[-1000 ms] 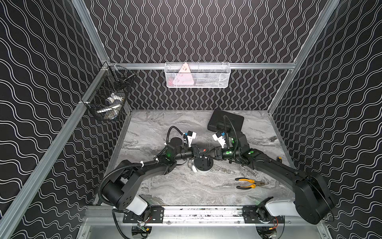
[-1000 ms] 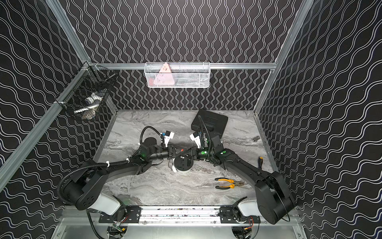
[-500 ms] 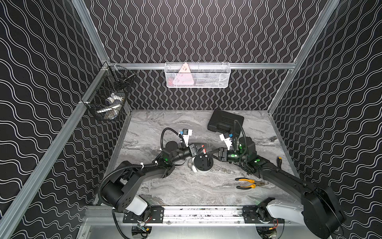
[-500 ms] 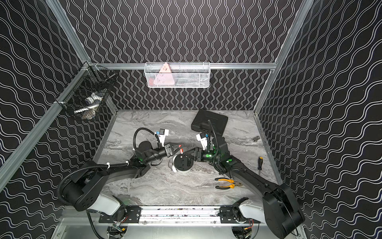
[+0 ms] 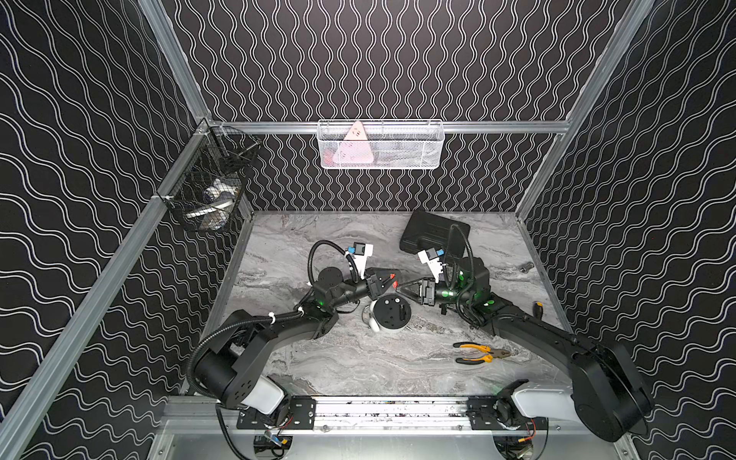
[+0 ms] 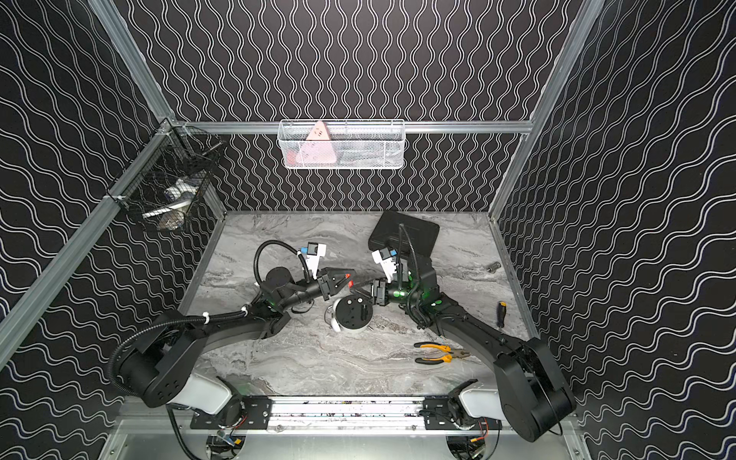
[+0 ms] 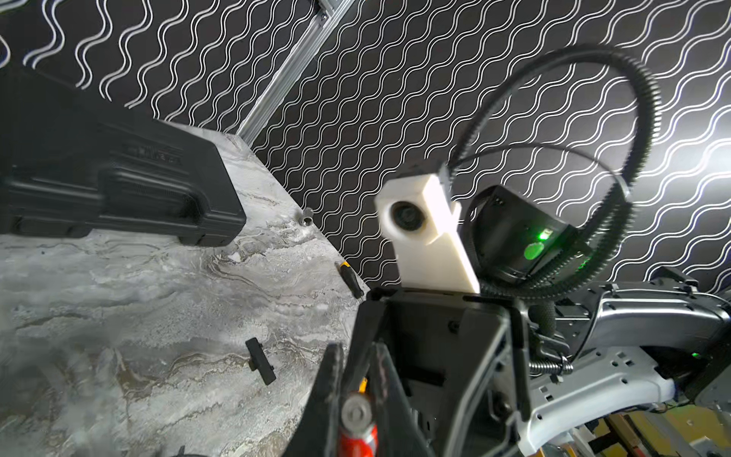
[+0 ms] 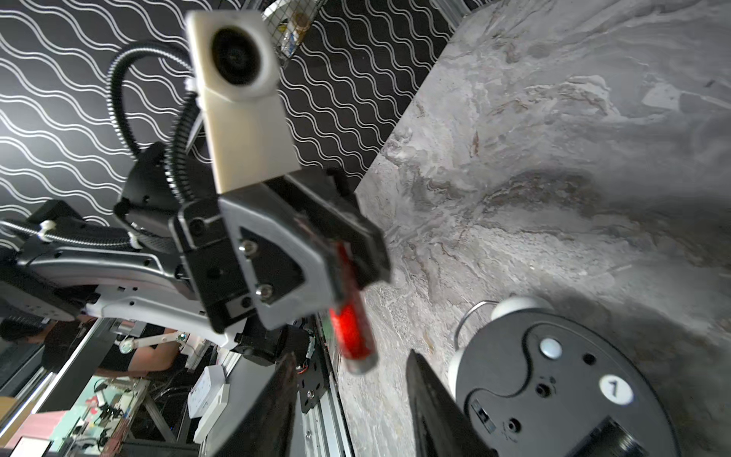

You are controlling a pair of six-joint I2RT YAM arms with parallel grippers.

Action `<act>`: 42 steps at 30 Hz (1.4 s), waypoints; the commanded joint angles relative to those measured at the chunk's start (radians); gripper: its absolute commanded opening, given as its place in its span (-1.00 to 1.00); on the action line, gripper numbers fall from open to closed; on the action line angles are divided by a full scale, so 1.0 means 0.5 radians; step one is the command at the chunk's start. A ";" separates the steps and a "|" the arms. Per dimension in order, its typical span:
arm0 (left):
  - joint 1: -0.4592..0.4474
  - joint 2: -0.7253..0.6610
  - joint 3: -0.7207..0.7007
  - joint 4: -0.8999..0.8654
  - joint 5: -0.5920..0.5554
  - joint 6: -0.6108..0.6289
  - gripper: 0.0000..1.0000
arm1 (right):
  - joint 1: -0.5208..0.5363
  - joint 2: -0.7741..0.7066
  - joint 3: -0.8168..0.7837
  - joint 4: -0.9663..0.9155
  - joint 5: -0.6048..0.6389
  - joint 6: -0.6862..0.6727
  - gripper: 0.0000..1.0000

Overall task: Insert the battery into the alarm
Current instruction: Install the battery in the alarm.

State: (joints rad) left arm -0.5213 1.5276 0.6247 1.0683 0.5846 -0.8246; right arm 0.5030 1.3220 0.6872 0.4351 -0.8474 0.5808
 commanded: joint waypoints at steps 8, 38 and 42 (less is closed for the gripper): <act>0.064 0.151 0.036 0.411 0.163 -0.402 -0.96 | 0.013 0.128 0.092 0.095 -0.147 -0.039 -0.44; 0.261 -0.250 -0.254 -0.450 -0.403 -0.101 0.98 | 0.046 -0.268 -0.227 -0.468 0.449 0.788 -0.99; 0.260 -0.417 -0.197 -1.150 -0.503 0.197 0.98 | 0.054 -0.198 -0.193 -0.762 0.476 0.958 -1.00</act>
State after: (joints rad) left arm -0.3923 1.3560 0.5060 0.7704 0.4034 -0.8658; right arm 0.5285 1.2064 0.5747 0.1997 -0.6521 0.9592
